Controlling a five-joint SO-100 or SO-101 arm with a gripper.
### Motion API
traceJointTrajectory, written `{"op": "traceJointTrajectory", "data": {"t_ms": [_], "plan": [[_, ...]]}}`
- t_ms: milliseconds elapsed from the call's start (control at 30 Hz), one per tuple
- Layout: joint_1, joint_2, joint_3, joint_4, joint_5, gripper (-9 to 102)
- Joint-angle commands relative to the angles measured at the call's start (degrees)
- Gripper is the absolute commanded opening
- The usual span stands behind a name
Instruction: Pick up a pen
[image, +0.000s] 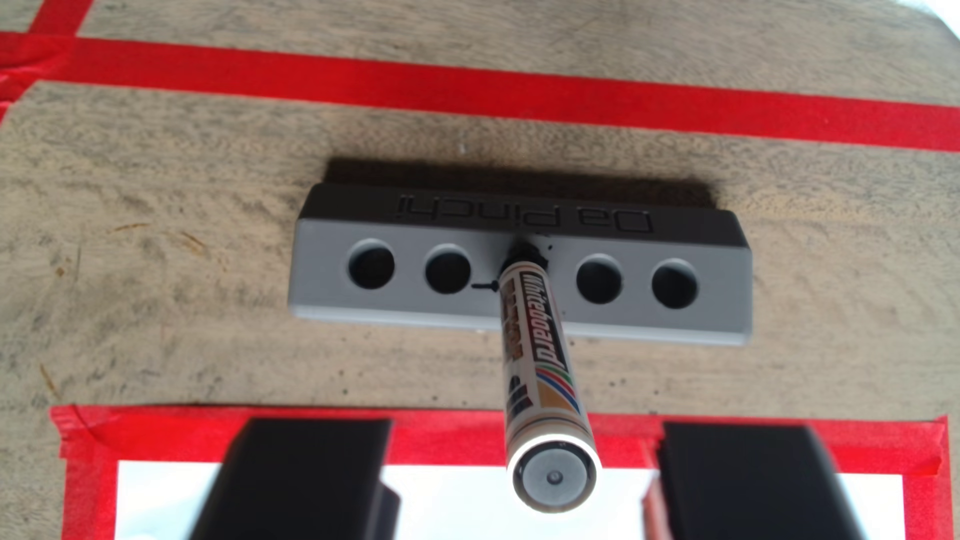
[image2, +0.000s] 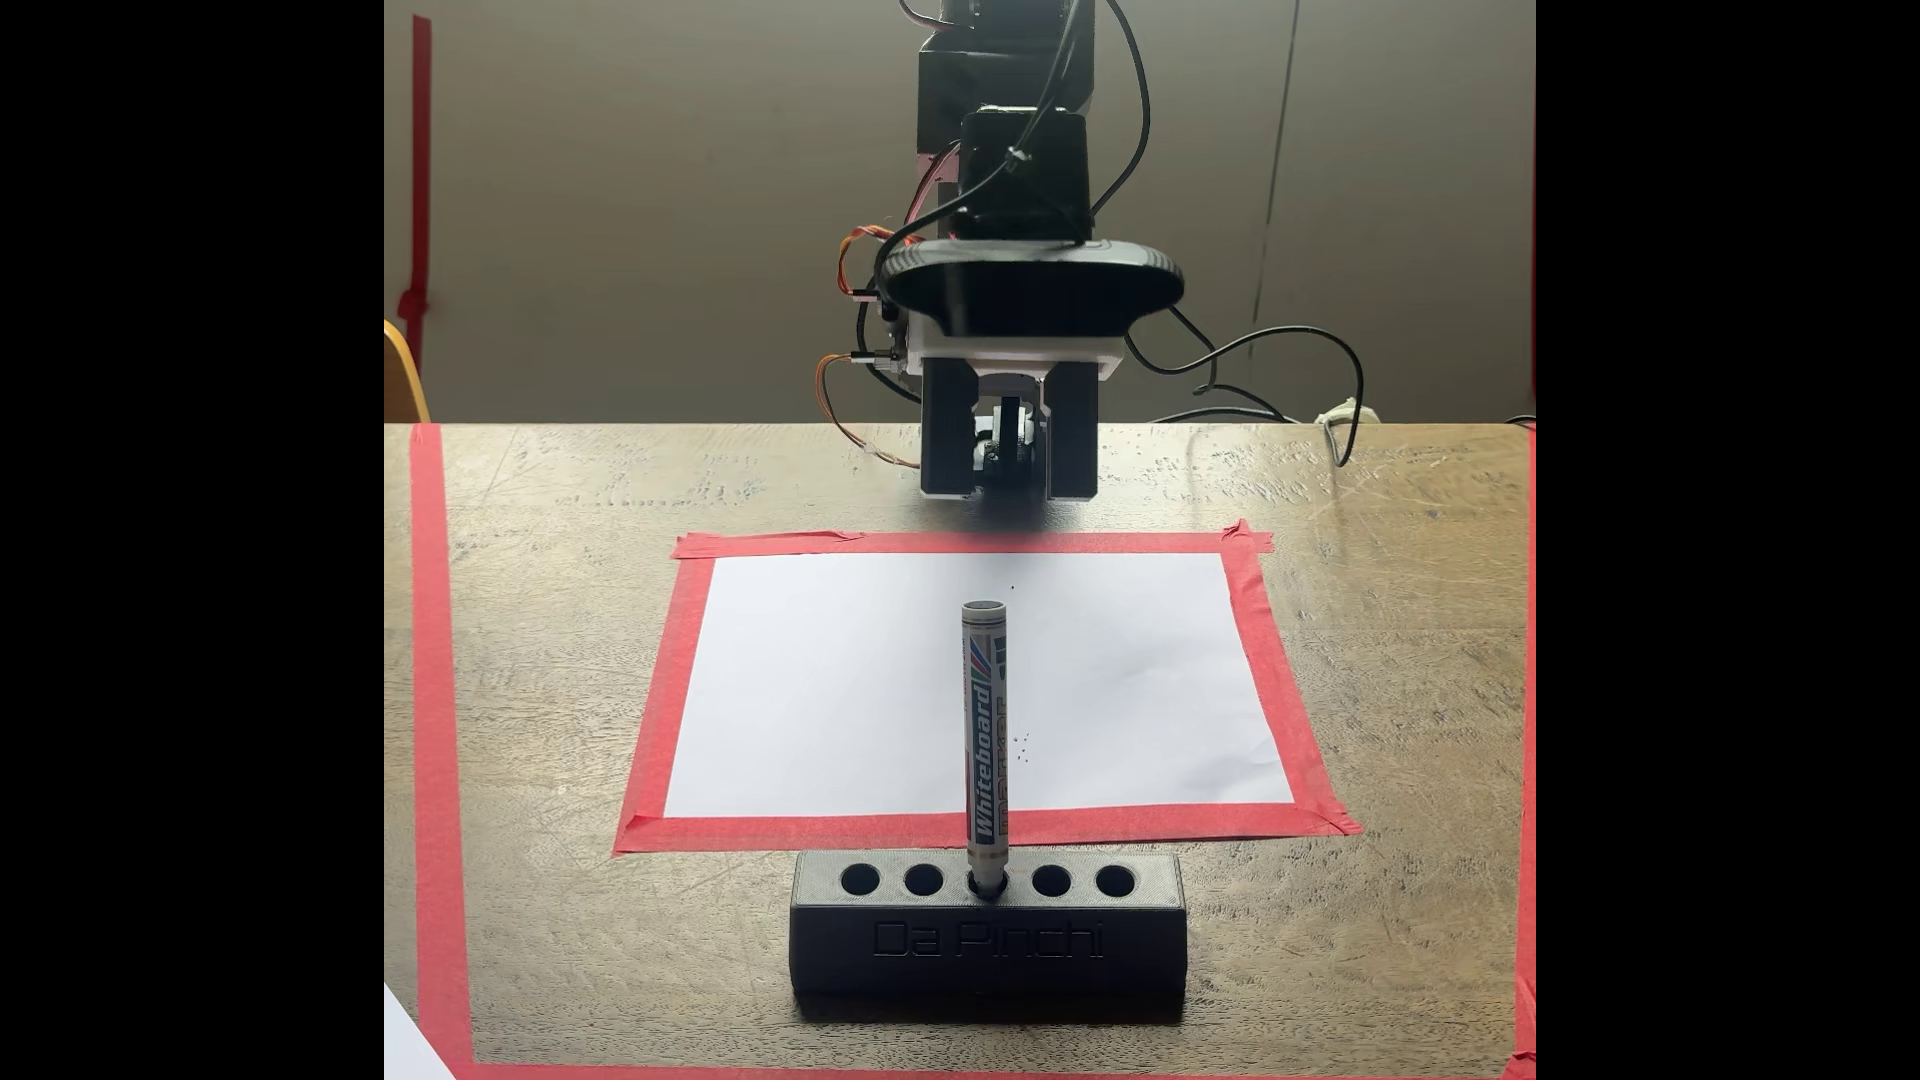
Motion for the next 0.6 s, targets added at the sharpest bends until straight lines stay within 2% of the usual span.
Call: {"op": "traceJointTrajectory", "data": {"t_ms": [0,400,567], "plan": [[0.09,-0.97,-6.06,-2.55,0.35,100],[1.49,-7.38,-9.14,-2.72,-0.26,100],[1.58,-8.53,-9.14,-5.27,-0.26,100]]}}
